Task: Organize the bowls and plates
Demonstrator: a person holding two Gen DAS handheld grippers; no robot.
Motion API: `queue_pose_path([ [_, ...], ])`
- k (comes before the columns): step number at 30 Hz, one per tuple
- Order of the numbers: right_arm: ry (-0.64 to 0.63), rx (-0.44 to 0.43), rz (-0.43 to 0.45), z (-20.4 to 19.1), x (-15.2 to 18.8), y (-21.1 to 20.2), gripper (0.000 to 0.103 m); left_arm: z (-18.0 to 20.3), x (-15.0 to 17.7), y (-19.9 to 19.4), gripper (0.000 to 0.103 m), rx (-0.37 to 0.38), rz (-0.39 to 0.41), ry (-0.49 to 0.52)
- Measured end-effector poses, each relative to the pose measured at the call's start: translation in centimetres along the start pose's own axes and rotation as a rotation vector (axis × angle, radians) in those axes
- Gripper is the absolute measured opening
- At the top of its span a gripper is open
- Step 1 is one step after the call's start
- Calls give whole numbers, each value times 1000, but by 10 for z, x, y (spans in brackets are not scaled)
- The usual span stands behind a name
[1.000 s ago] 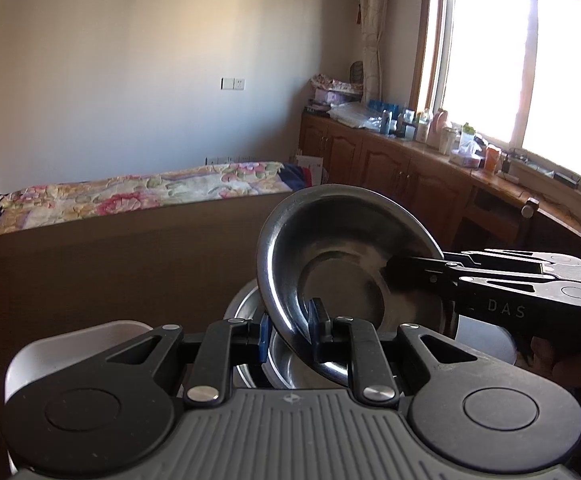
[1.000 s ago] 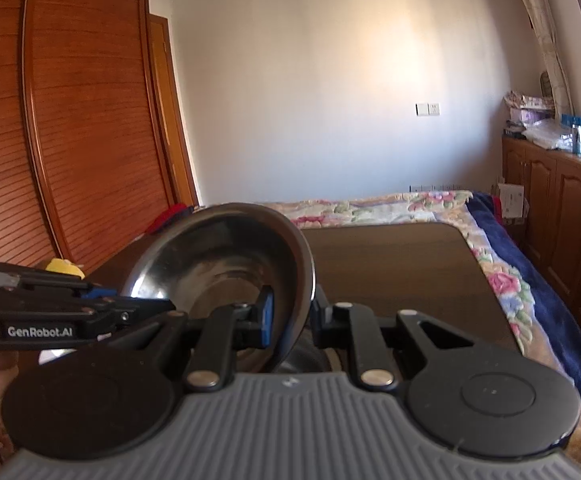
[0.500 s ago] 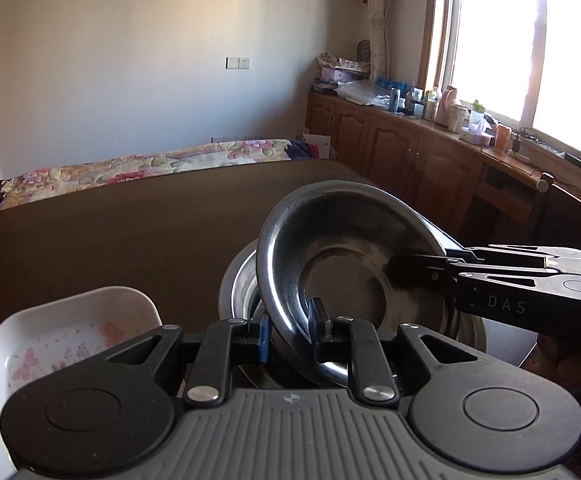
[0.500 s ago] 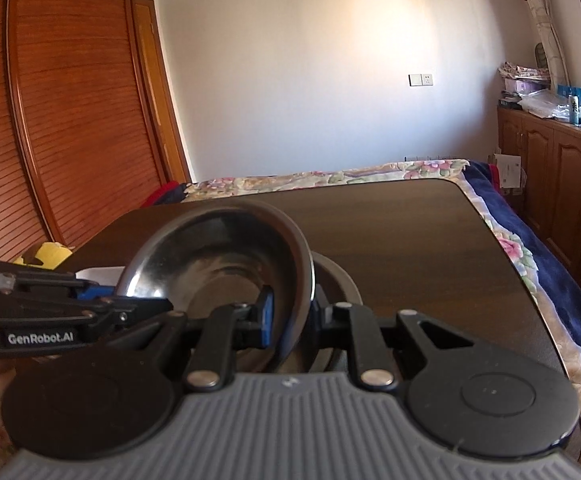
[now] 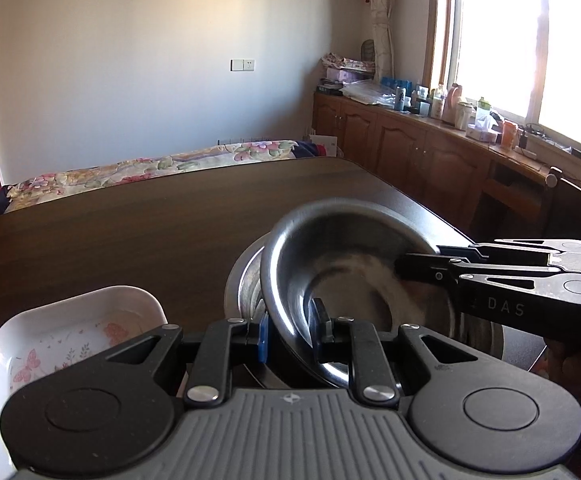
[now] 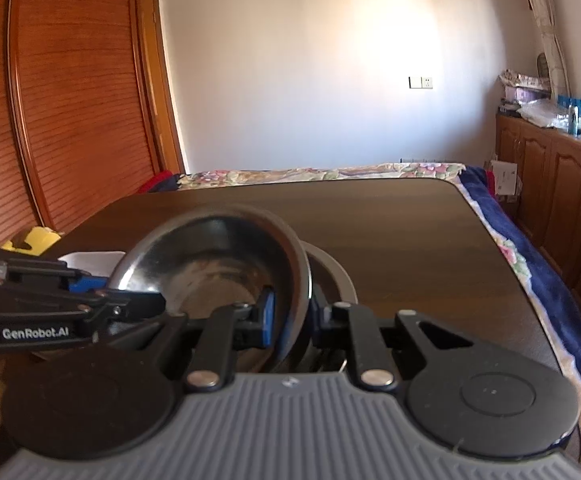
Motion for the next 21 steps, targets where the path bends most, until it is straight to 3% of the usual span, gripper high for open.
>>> queue_pose_path([
  [17, 0, 3, 45, 2, -3, -7, 19, -4, 3, -14, 22, -19, 60, -40],
  [21, -7, 17, 81, 1, -5, -14, 20, -3, 8, -17, 34, -20, 79, -48],
])
Point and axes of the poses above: each gripper's, at about its wrist camera, not at the fingertips, and y roughly the way its jaws point, z to its right, x to its underside, the point moved 2 cm from there along y, roughly the way its jaws point, and after that the axes turned 6 degrees about -x, right-handed, at the moved point
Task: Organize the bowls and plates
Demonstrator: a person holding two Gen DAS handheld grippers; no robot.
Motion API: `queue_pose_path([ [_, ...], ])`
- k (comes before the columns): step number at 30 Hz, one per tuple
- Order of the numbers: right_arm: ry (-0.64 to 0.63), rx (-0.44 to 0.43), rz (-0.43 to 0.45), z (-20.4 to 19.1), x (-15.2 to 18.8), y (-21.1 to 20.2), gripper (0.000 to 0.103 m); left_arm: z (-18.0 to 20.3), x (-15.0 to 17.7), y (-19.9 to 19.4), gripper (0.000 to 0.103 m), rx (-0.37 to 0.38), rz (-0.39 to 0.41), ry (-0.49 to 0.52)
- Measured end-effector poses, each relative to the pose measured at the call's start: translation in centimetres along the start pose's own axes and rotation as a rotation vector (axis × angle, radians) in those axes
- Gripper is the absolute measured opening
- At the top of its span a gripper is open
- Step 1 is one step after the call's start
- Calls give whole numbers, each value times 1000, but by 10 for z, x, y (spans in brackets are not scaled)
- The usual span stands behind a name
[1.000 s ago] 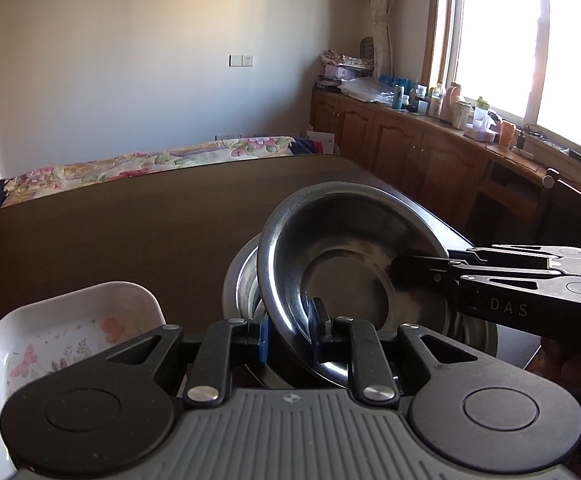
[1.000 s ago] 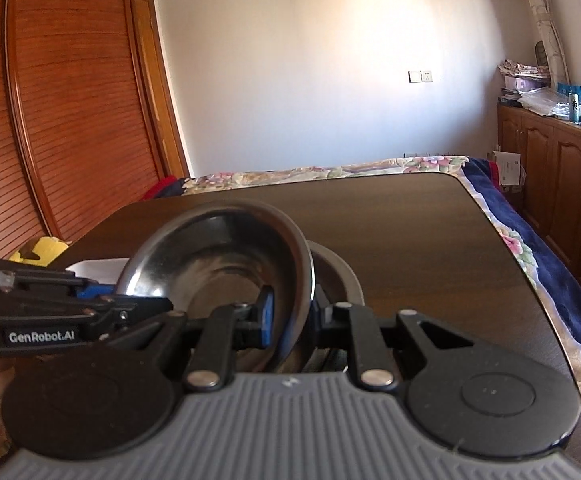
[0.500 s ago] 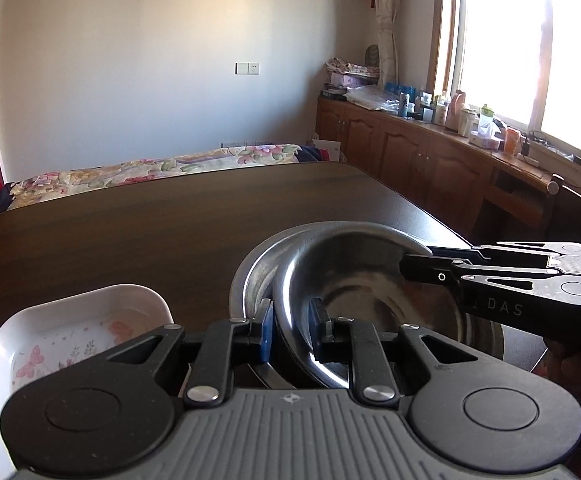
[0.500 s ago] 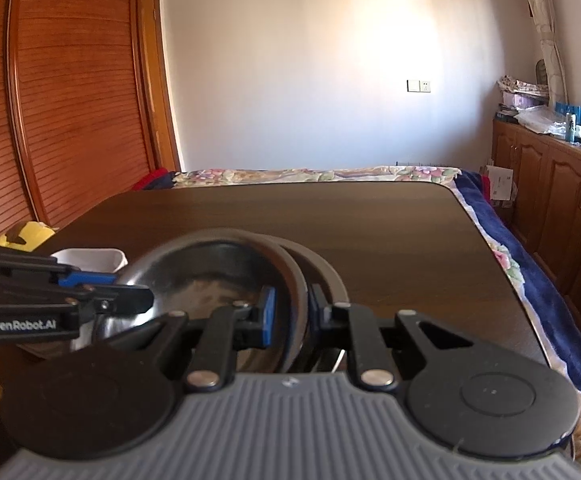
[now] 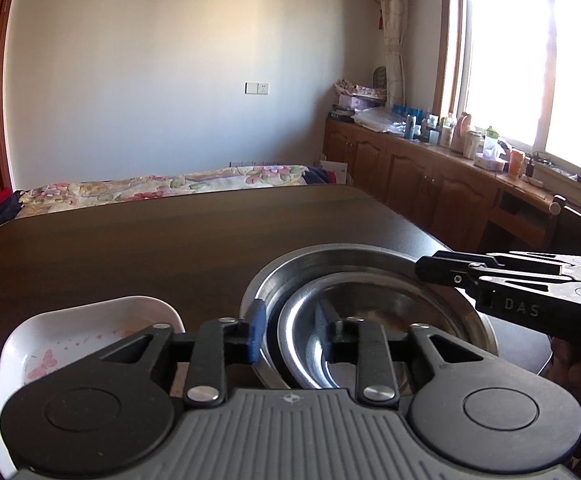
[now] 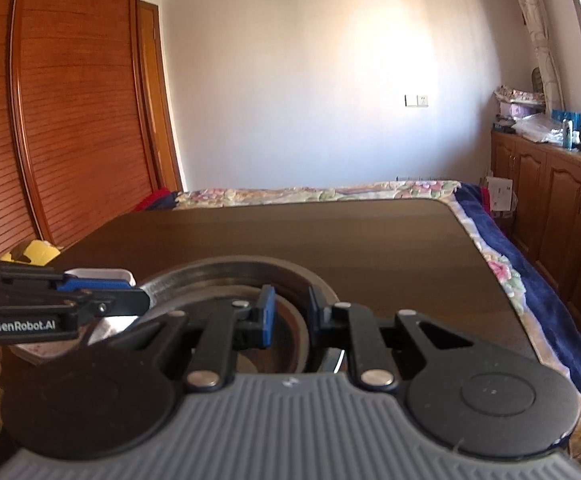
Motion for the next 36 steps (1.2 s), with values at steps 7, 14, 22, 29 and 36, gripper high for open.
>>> queue_pose_path([
  [7, 4, 29, 63, 5, 2, -7, 21, 1, 1, -2, 58, -11, 24, -11],
  [14, -4, 66, 70, 11, 10, -1, 50, 1, 3, -4, 74, -42, 47, -19],
  [22, 25, 60, 50, 17, 17, 9, 53, 2, 11, 4, 81, -55, 36, -25],
  [29, 32, 45, 44, 15, 23, 13, 58, 3, 18, 8, 81, -60, 29, -25],
  [36, 36, 31, 38, 14, 27, 18, 61, 9, 24, 9, 81, -57, 35, -31],
])
Point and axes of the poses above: each gripper's, at about its wrist camera, not at the fingertips, and y roughly the way its jaws point, z to its right, x to its underside, the point moved 2 cm from there along y, roughly the way its jaws point, and after that the axes turned 6 degrees about -x, right-handed, at the moved point
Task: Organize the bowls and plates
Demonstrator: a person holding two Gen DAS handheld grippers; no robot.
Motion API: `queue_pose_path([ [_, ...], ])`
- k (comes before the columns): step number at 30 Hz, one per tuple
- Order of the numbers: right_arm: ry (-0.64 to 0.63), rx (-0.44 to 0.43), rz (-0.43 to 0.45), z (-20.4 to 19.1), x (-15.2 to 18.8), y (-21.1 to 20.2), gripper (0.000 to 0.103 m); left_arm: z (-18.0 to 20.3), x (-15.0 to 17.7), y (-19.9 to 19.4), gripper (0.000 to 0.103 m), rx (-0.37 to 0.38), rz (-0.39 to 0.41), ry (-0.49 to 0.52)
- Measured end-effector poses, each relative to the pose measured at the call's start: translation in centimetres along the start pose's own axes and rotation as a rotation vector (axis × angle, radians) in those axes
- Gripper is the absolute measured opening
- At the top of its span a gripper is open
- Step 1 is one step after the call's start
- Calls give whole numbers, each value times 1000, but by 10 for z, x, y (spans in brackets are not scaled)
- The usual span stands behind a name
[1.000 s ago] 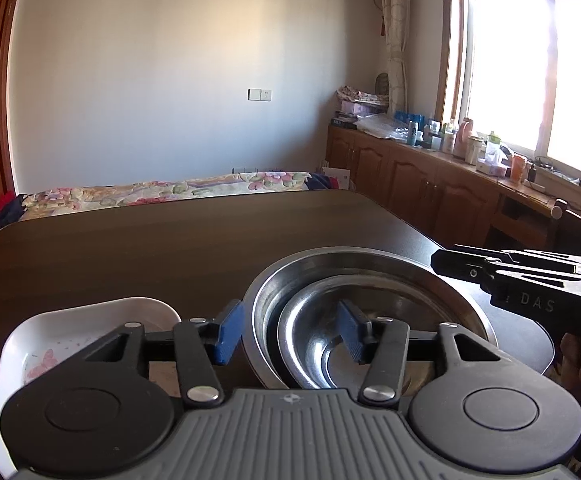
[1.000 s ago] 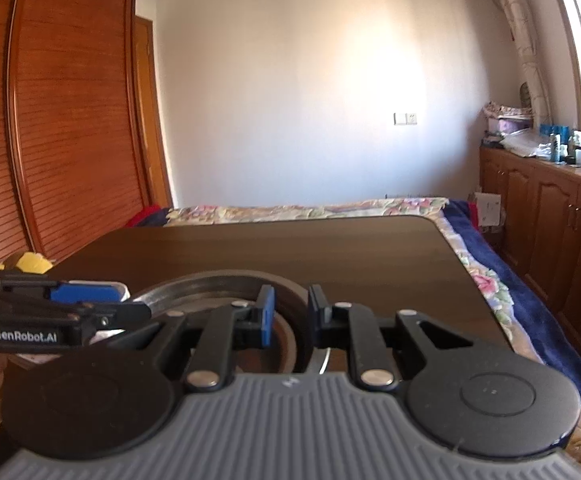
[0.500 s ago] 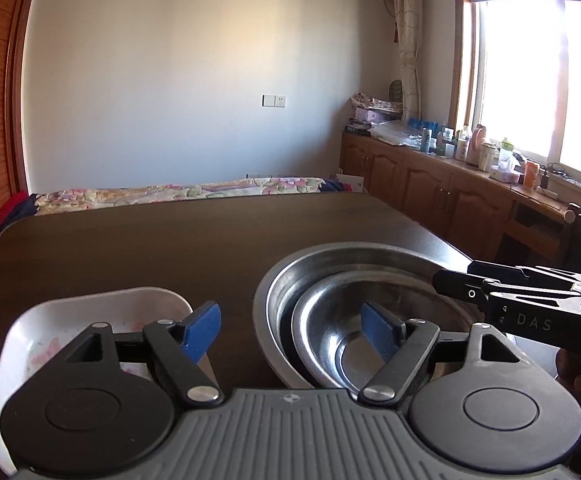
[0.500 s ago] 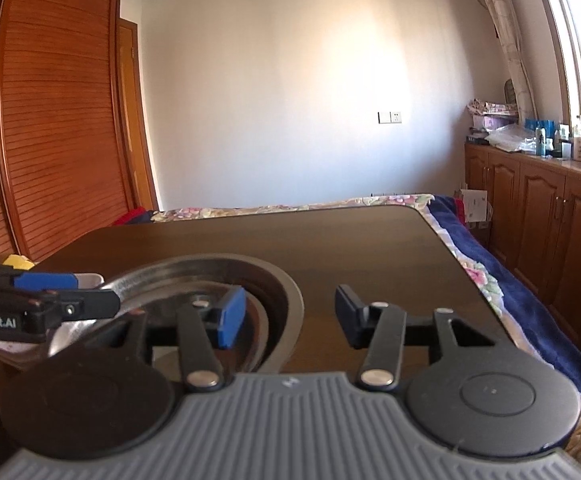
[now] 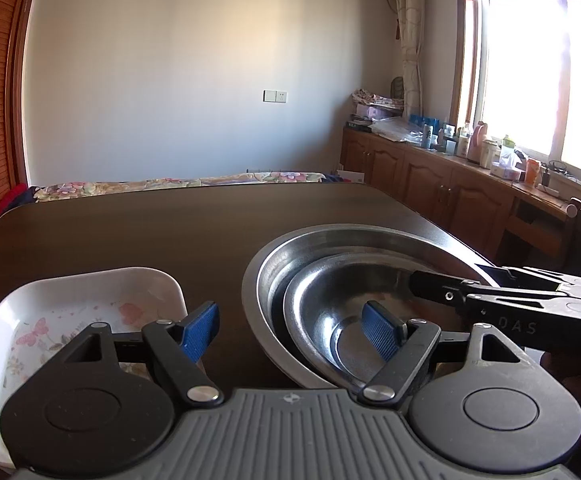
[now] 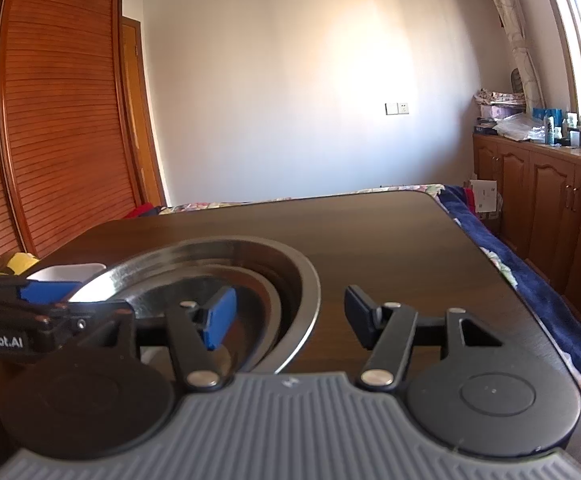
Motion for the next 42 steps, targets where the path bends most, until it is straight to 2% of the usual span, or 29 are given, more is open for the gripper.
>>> queue_pose_path([
  [5, -8, -9, -6, -3, 4, 3, 61, -2, 2, 3, 78, 9, 5, -9],
  [10, -20, -19, 4, -6, 4, 2, 61, -3, 2, 7, 63, 24, 1, -21],
  [21, -12, -68, 7, -8, 0, 6, 61, -4, 0, 18, 50, 23, -10, -47],
  [23, -20, -63, 10, -10, 1, 6, 61, -3, 1, 19, 44, 11, -12, -35],
  [24, -20, -58, 11, -10, 1, 5, 58, -2, 1, 19, 33, 12, -19, -33],
  [25, -11, -57, 13, -9, 1, 5, 53, -1, 1, 19, 32, 5, -21, -32],
  [31, 13, -52, 29, -7, -1, 3, 46, -1, -4, 18, 32, 5, -36, -30],
  [42, -33, -67, 72, -25, -33, -5, 46, -16, -43, -8, 32, 8, 20, -28],
])
Point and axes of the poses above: each gripper's, at about its wrist camera, not at the fingertips, and y roughly the way its jaws point, z to its right, x to its underside, the point moved 2 cm from there along y, roughly the way its jaws point, and after that the axes turned 6 degrees about -x, right-handed, at the moved point
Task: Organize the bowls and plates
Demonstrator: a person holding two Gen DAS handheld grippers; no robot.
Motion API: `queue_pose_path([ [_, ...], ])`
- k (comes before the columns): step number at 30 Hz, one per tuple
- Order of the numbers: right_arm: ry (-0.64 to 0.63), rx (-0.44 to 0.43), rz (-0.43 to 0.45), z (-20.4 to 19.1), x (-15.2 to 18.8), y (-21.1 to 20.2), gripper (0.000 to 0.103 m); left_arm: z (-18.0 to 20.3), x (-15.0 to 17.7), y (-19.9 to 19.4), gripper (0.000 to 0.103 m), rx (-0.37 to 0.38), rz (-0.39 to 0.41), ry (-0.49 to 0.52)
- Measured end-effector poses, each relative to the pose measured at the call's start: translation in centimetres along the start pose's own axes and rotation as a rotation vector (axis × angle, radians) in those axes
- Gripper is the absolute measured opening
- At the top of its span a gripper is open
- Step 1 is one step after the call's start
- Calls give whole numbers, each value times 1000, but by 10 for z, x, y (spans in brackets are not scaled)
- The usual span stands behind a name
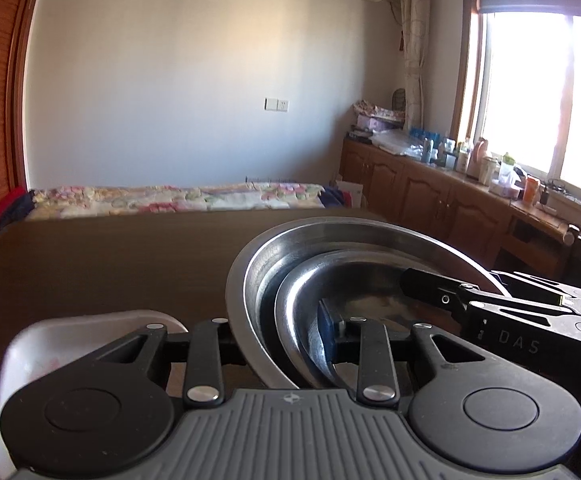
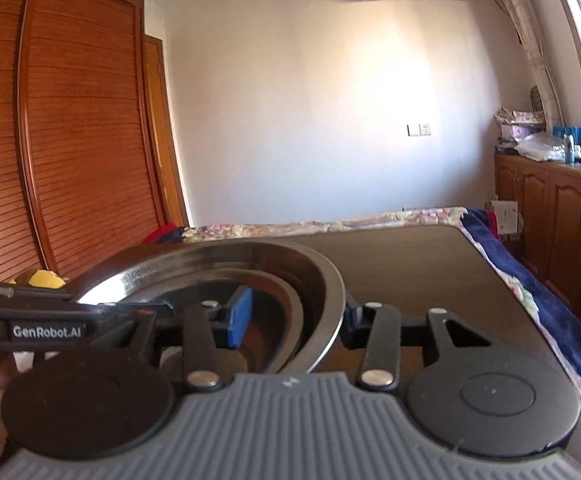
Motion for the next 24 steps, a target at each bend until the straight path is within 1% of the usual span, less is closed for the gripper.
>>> queue_pose_path([
  [6, -9, -39, 26, -11, -22, 6, 46, -17, -25, -17, 32, -33, 30, 3],
  [13, -32, -104, 45, -33, -39, 18, 46, -42, -42, -34, 32, -85, 47, -9],
  [24, -51, -188, 19, -70, -35, 33, 46, -79, -35, -58, 32, -168, 50, -32],
])
Point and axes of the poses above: each gripper's, at about its wrist camera, not at the fingertips, and y roughly the way its jaws point, z to its right, x to its underside, the point moved 2 cm from there along y, roughly the way its jaws point, and after that the axes turned 6 degrees about -x, right-handed, at the moved point
